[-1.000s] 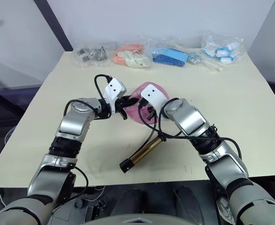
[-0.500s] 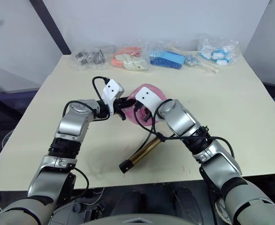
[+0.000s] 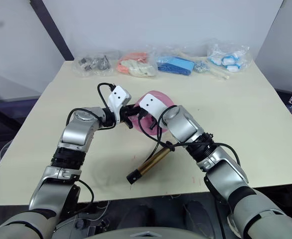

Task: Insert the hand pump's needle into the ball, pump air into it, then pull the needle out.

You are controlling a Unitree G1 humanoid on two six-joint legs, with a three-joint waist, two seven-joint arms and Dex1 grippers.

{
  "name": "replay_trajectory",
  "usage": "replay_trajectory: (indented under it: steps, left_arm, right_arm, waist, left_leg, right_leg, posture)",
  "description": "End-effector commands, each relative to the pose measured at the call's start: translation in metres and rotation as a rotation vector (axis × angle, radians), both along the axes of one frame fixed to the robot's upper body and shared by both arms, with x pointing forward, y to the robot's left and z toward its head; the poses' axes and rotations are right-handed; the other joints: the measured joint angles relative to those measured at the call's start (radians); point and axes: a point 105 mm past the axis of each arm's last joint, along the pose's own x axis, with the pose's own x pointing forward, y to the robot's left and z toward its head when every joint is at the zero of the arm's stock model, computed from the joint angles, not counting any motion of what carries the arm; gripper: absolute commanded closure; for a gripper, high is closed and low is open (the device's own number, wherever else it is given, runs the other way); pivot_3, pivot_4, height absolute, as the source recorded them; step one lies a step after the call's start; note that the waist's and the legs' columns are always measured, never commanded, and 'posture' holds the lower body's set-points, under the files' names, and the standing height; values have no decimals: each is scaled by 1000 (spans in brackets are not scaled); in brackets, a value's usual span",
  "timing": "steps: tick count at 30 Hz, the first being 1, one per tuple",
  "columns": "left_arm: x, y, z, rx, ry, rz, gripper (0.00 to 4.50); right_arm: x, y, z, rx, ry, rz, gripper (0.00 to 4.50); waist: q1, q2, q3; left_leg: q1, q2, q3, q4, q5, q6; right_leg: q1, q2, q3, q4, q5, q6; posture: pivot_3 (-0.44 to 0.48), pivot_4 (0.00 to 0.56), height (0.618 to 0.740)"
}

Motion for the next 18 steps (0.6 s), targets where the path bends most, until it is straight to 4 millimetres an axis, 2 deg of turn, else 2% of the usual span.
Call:
replay_trajectory:
  steps: [1, 18]
  left_arm:
    - [-17, -20, -38, 8, 153, -77, 4500]
    - [-19, -18, -39, 3, 160, -63, 4500]
  right_arm:
    - [-8, 6, -32, -63, 75, 19, 4154]
    - [-2, 12, -50, -76, 112, -20, 4154]
  waist:
    - [0, 0, -1]
    - [-17, 3, -15]
  left_leg:
    - [0, 0, 0, 0, 0, 0]
    - [4, 1, -3, -6, 0, 0]
  right_leg:
    - [0, 0, 0, 0, 0, 0]
    - [0, 3, 3, -3, 0, -2]
  posture:
    - [0, 150, 740]
    - [0, 150, 740]
